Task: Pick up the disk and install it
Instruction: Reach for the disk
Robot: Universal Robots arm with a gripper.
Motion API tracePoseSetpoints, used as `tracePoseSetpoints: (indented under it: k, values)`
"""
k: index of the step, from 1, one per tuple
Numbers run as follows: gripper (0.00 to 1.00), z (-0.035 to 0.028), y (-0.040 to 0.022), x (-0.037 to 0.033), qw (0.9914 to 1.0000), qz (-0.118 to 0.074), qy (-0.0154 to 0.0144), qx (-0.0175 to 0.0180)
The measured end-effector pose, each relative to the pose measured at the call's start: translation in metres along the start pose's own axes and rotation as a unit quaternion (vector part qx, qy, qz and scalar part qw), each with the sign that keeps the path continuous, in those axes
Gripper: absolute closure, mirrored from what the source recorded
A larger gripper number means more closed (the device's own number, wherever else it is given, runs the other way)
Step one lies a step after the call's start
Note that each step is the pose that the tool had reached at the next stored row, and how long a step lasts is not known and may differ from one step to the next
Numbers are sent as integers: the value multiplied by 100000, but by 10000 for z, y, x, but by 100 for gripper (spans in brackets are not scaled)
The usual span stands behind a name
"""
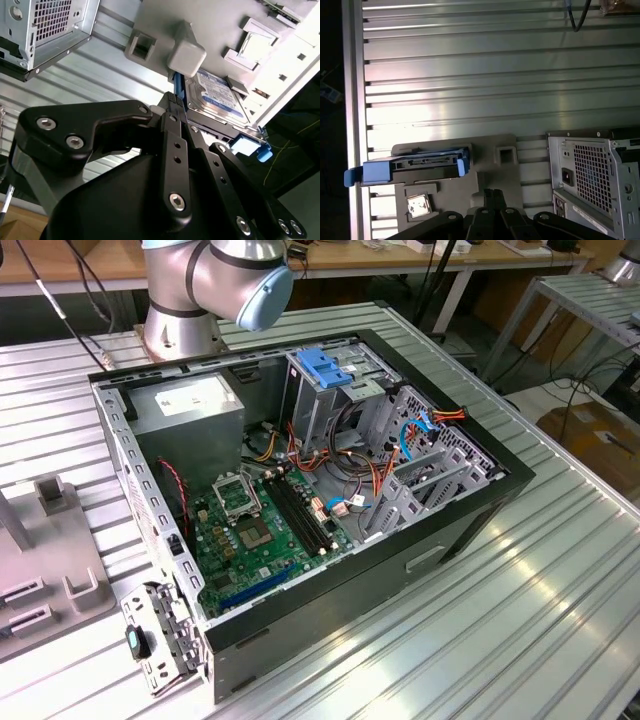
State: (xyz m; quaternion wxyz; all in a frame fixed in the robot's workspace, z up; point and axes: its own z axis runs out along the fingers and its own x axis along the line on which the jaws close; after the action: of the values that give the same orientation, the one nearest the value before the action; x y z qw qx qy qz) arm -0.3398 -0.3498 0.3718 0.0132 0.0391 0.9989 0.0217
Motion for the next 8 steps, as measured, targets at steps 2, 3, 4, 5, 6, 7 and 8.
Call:
tracePoseSetpoints:
  k: [2,3,4,5,6,7,8]
  values:
    - [89,0,0,1,100000,-5,3,2]
    - [89,-1,0,1,100000,-5,9,7]
    - [89,-1,0,2,100000,1,8,8]
    - [89,-1,0,2,100000,0,7,7]
    - [89,0,0,2,100000,0,5,7]
    - [89,0,0,2,100000,0,3,5]
    - [89,0,0,4,100000,1,4,5]
